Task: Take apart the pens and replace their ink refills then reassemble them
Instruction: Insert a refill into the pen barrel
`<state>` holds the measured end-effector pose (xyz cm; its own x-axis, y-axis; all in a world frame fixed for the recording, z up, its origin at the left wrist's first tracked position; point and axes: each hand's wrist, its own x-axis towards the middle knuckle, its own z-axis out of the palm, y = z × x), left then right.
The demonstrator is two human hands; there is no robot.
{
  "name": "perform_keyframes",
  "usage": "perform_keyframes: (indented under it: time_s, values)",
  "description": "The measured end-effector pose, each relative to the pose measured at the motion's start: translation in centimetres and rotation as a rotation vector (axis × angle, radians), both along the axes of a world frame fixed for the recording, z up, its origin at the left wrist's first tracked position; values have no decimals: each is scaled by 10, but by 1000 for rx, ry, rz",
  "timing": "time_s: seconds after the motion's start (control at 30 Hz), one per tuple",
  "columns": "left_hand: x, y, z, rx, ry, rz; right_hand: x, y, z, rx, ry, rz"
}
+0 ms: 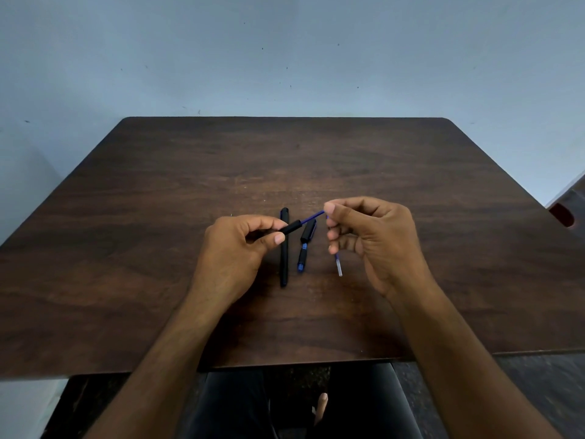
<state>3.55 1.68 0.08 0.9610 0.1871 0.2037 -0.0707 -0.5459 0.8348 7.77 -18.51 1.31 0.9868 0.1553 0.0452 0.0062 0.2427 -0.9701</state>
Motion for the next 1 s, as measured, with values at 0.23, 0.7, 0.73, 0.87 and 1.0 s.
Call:
perform_keyframes:
  time_s: [0.23, 0.7, 0.73, 0.87, 1.0]
  values:
    - [-1, -4, 1, 34, -17, 12, 0, 3, 1, -89, 4, 0]
    - [-4, 10, 1, -9, -3, 36, 3, 2, 6, -182, -3, -18]
    - [-5, 11, 0, -10, -7, 34, 4, 0, 4, -256, -35, -27]
    - [-5, 12, -3, -6, -10, 41, 2, 6, 4, -797, -271, 98]
    - [-3, 11, -4, -5, -30, 53, 4, 18, 5, -1216, -469, 329]
